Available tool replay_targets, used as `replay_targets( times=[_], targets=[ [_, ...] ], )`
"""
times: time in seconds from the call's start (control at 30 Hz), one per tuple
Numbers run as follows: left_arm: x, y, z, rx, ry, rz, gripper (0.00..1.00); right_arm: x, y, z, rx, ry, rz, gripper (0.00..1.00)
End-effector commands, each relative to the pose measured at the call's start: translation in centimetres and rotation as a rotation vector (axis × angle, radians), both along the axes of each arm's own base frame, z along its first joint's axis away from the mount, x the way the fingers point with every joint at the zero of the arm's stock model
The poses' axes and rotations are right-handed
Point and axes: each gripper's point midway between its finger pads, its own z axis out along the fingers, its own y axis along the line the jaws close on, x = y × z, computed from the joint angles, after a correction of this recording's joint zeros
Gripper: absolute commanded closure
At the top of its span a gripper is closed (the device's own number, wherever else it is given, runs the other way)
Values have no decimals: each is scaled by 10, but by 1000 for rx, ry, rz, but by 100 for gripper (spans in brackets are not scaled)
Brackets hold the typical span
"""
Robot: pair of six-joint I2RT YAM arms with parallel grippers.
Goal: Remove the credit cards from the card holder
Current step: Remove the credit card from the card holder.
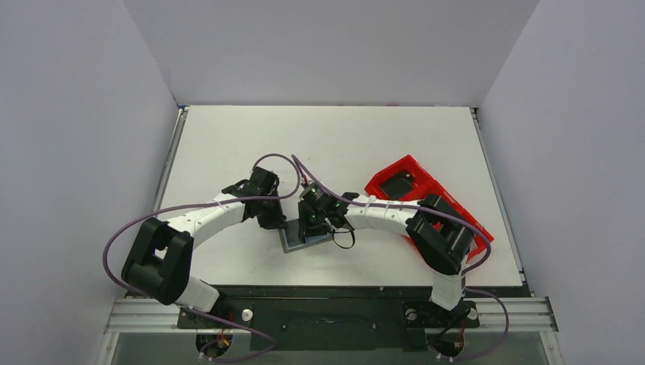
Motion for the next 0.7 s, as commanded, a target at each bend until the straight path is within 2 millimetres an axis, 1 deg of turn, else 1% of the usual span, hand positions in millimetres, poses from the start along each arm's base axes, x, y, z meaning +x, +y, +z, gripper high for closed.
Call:
replay_targets(
  times=[0.0,0.27,0.43,0.67],
  targets=[
    [8,0,-1,1,-22,-8,94,16,15,10,76,-30,-38,75],
    [6,2,-13,20,2,-8,97,20,9,-5,82,-17,-75,75],
    [5,2,-18,24,11,-9,99,17,7,-14,85,-1,-85,75],
    [4,-3,-21,16,20,-21,99,13,9,-20,119,27,-95,75]
  ],
)
